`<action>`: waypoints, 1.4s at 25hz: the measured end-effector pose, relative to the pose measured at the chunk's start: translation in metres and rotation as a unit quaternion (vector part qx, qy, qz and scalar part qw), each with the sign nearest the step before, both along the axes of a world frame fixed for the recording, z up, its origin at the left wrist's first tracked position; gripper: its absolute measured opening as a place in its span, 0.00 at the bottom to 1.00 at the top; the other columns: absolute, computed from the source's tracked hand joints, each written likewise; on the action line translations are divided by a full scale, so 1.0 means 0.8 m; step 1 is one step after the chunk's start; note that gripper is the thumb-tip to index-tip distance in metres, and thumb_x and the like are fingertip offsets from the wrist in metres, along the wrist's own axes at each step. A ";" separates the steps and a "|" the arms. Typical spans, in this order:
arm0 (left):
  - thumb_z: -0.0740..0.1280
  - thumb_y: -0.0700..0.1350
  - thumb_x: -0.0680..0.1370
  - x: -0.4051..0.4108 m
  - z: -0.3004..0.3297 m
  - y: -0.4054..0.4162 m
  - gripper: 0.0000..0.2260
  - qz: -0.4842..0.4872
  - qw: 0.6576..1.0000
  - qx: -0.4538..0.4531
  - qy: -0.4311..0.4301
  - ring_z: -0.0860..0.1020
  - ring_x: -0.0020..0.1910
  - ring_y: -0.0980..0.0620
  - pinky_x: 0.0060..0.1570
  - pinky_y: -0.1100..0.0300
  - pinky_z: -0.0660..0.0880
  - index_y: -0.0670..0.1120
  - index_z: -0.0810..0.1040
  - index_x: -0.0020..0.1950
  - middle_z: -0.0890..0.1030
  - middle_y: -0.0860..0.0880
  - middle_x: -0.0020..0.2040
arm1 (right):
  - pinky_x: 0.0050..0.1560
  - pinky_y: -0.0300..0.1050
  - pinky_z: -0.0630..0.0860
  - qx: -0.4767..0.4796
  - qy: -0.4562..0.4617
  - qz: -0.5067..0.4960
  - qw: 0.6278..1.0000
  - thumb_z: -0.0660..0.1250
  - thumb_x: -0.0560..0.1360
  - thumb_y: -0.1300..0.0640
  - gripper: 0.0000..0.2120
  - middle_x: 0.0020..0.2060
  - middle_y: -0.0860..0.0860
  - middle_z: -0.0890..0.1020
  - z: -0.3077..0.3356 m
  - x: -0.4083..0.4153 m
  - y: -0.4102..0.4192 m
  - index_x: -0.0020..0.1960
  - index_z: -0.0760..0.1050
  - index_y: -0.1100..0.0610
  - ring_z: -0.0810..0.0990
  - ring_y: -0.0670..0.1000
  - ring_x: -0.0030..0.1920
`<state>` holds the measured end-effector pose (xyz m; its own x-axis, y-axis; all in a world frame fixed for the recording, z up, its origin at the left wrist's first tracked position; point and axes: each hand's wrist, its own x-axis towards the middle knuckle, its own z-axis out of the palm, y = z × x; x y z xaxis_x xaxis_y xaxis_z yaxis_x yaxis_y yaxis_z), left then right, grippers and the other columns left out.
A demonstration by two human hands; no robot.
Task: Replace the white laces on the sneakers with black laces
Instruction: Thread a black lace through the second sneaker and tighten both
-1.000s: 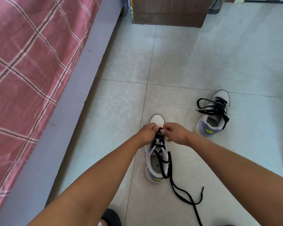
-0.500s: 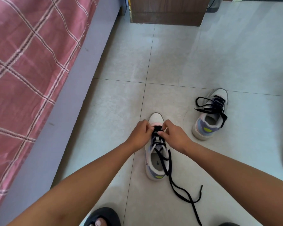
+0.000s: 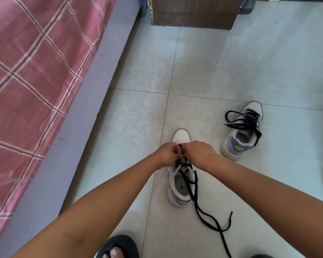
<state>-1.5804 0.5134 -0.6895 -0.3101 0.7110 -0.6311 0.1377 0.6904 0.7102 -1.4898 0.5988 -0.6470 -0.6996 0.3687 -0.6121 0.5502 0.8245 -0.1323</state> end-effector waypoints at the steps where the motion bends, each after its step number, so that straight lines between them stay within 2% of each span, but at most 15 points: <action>1: 0.64 0.37 0.78 -0.001 0.001 -0.002 0.10 0.022 0.999 -0.005 -0.038 0.70 0.33 0.54 0.32 0.67 0.70 0.47 0.70 0.38 0.72 0.50 0.35 | 0.41 0.44 0.66 0.002 -0.015 0.005 1.000 0.56 0.78 0.64 0.14 0.53 0.54 0.77 0.002 -0.002 0.000 0.62 0.70 0.54 0.73 0.54 0.44; 4: 0.62 0.36 0.79 -0.001 0.000 -0.005 0.10 0.026 0.996 -0.004 -0.080 0.70 0.33 0.54 0.35 0.63 0.70 0.46 0.70 0.39 0.72 0.48 0.35 | 0.44 0.44 0.68 0.023 -0.051 0.040 0.998 0.58 0.77 0.65 0.18 0.59 0.55 0.76 -0.002 -0.009 -0.001 0.67 0.65 0.58 0.76 0.55 0.56; 6: 0.61 0.36 0.79 0.002 0.000 -0.006 0.10 0.024 0.997 0.002 -0.076 0.70 0.33 0.53 0.37 0.62 0.70 0.46 0.70 0.40 0.72 0.48 0.35 | 0.45 0.44 0.68 0.006 -0.056 0.039 0.998 0.58 0.77 0.66 0.19 0.60 0.57 0.75 -0.009 -0.009 -0.001 0.68 0.63 0.60 0.76 0.56 0.58; 9: 0.60 0.36 0.79 -0.002 -0.004 -0.013 0.10 0.049 0.995 0.030 -0.080 0.69 0.33 0.53 0.38 0.61 0.70 0.46 0.69 0.40 0.71 0.48 0.35 | 0.42 0.44 0.66 -0.061 0.007 0.012 0.998 0.56 0.79 0.65 0.11 0.54 0.58 0.76 -0.018 0.008 0.010 0.61 0.64 0.62 0.74 0.55 0.47; 12: 0.61 0.38 0.80 -0.003 -0.012 -0.027 0.09 0.055 0.995 0.052 -0.071 0.70 0.35 0.52 0.43 0.58 0.71 0.48 0.70 0.41 0.72 0.48 0.36 | 0.35 0.41 0.63 -0.153 0.102 -0.085 0.979 0.54 0.81 0.62 0.01 0.45 0.55 0.73 -0.027 0.035 0.017 0.50 0.63 0.58 0.70 0.53 0.42; 17: 0.61 0.49 0.80 0.003 -0.013 -0.025 0.07 -0.008 0.999 0.010 0.048 0.71 0.38 0.54 0.40 0.61 0.68 0.50 0.72 0.42 0.73 0.53 0.37 | 0.35 0.41 0.64 -0.208 0.106 -0.215 0.948 0.53 0.82 0.49 0.10 0.39 0.49 0.73 -0.036 0.038 0.009 0.49 0.65 0.56 0.71 0.51 0.39; 19: 0.59 0.51 0.80 0.002 -0.004 -0.014 0.10 -0.063 0.992 -0.014 0.110 0.70 0.39 0.53 0.36 0.62 0.65 0.48 0.70 0.41 0.73 0.52 0.38 | 0.38 0.43 0.64 -0.179 0.055 -0.164 0.968 0.53 0.81 0.47 0.12 0.40 0.49 0.73 -0.033 0.034 0.015 0.47 0.66 0.55 0.71 0.50 0.41; 22: 0.57 0.45 0.81 0.008 0.009 0.002 0.08 -0.138 0.975 -0.014 0.173 0.71 0.42 0.50 0.40 0.59 0.65 0.45 0.69 0.44 0.76 0.46 0.45 | 0.35 0.41 0.64 -0.146 0.057 -0.084 0.984 0.57 0.81 0.50 0.14 0.36 0.48 0.71 -0.032 0.028 0.020 0.38 0.65 0.53 0.71 0.51 0.42; 25: 0.55 0.40 0.82 0.009 0.007 0.006 0.08 -0.153 0.978 0.020 0.141 0.70 0.42 0.50 0.39 0.59 0.65 0.44 0.68 0.44 0.75 0.43 0.45 | 0.38 0.43 0.65 -0.160 0.095 -0.081 0.979 0.58 0.80 0.55 0.13 0.37 0.50 0.73 -0.035 0.028 0.022 0.37 0.66 0.52 0.71 0.51 0.41; 27: 0.55 0.41 0.82 0.005 0.002 -0.003 0.10 -0.077 0.993 0.038 0.081 0.71 0.39 0.50 0.39 0.60 0.68 0.45 0.67 0.41 0.72 0.48 0.40 | 0.42 0.45 0.69 -0.212 0.175 -0.173 0.946 0.60 0.79 0.57 0.11 0.37 0.52 0.74 -0.046 0.038 0.019 0.38 0.68 0.56 0.72 0.51 0.39; 29: 0.57 0.42 0.81 0.006 -0.006 -0.017 0.11 0.001 0.999 0.045 0.028 0.72 0.37 0.52 0.41 0.57 0.72 0.47 0.68 0.39 0.73 0.50 0.38 | 0.43 0.46 0.72 -0.295 0.254 -0.303 0.870 0.60 0.79 0.60 0.10 0.34 0.53 0.74 -0.057 0.054 0.008 0.39 0.69 0.57 0.71 0.51 0.37; 31: 0.58 0.42 0.81 0.010 -0.012 -0.026 0.11 0.034 0.998 0.046 0.014 0.73 0.37 0.51 0.44 0.53 0.74 0.48 0.69 0.38 0.74 0.49 0.39 | 0.42 0.43 0.72 -0.393 0.278 -0.402 0.779 0.59 0.80 0.63 0.11 0.32 0.52 0.72 -0.064 0.064 -0.004 0.38 0.68 0.58 0.70 0.49 0.35; 32: 0.59 0.42 0.81 0.013 -0.014 -0.028 0.11 0.041 0.998 0.047 0.027 0.73 0.37 0.51 0.45 0.51 0.74 0.48 0.69 0.38 0.75 0.48 0.39 | 0.41 0.43 0.72 -0.412 0.276 -0.423 0.759 0.59 0.80 0.63 0.11 0.32 0.52 0.71 -0.066 0.065 -0.009 0.38 0.68 0.58 0.69 0.49 0.35; 33: 0.59 0.43 0.81 0.015 -0.015 -0.028 0.11 0.042 0.997 0.046 0.049 0.73 0.38 0.50 0.45 0.51 0.73 0.48 0.69 0.38 0.75 0.47 0.40 | 0.42 0.44 0.72 -0.405 0.270 -0.423 0.765 0.59 0.80 0.62 0.11 0.32 0.52 0.72 -0.067 0.063 -0.010 0.38 0.68 0.58 0.69 0.50 0.35; 35: 0.59 0.46 0.81 0.013 -0.013 -0.026 0.10 0.018 0.996 0.029 0.085 0.72 0.40 0.50 0.42 0.55 0.70 0.46 0.71 0.41 0.75 0.48 0.40 | 0.43 0.45 0.72 -0.332 0.238 -0.367 0.836 0.60 0.80 0.58 0.10 0.33 0.51 0.74 -0.064 0.056 -0.005 0.39 0.69 0.57 0.71 0.50 0.36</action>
